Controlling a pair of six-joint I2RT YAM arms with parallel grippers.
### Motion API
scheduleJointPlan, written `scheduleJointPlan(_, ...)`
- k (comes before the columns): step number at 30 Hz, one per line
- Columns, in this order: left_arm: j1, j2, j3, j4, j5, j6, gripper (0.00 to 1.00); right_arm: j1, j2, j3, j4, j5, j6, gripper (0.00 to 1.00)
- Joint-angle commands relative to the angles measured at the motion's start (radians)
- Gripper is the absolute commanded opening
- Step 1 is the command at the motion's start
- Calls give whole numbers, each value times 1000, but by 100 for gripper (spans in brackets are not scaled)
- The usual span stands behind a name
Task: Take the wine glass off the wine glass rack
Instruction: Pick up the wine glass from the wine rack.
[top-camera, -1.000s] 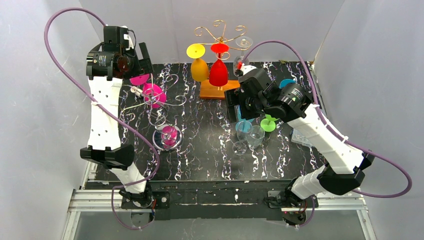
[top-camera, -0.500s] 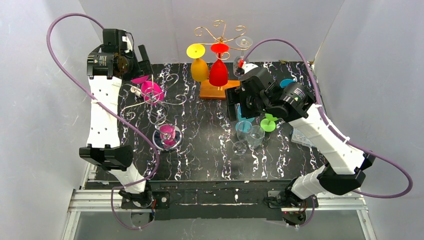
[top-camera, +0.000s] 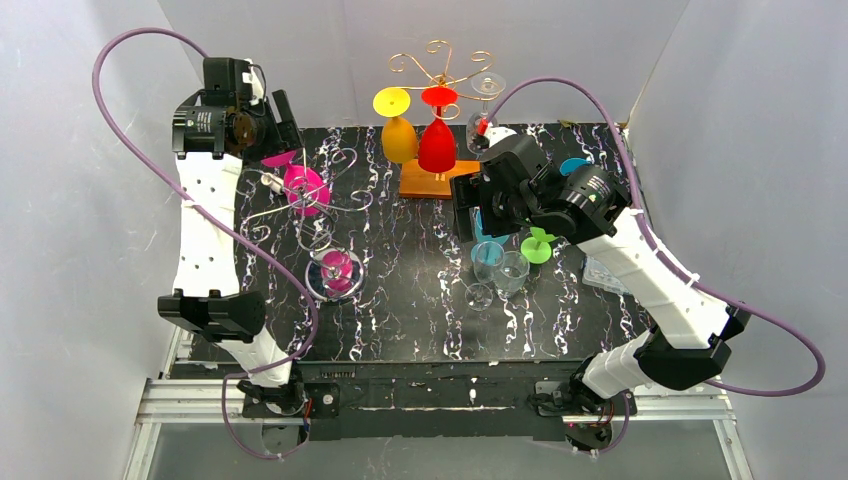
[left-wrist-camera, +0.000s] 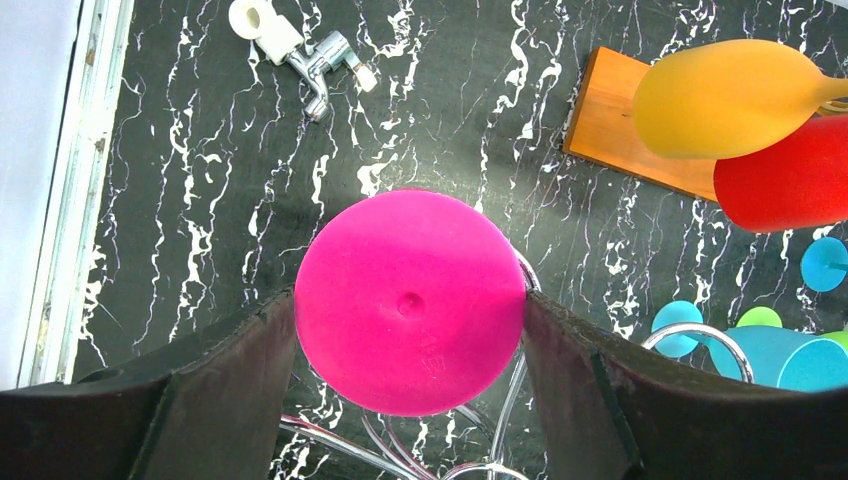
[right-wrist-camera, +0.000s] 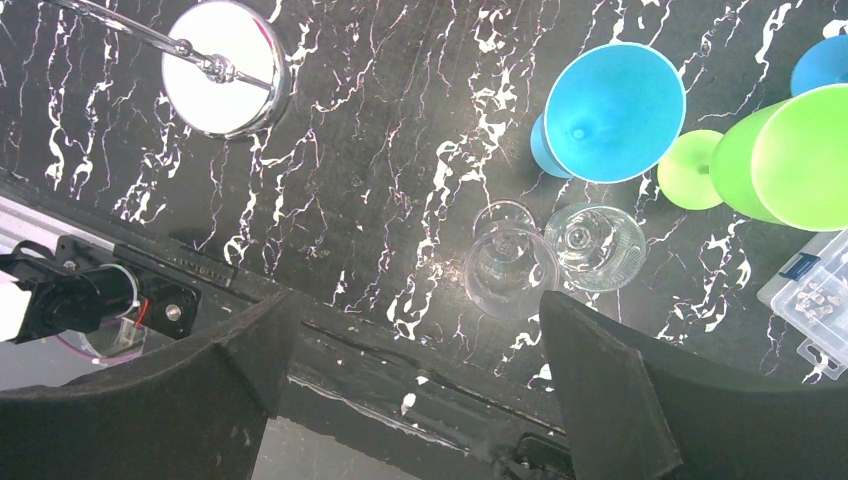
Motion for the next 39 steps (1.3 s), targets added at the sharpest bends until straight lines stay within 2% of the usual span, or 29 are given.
scheduleJointPlan(1, 4, -41, 28, 0, 21, -2, 68, 4, 2, 43, 23, 21, 9, 98)
scheduleJointPlan(19, 4, -52, 63, 30, -6, 5, 63, 4, 12, 50, 24, 15, 13, 99)
scheduleJointPlan(39, 4, -100, -7, 93, 135, 15, 60, 4, 23, 46, 38, 3, 22, 98)
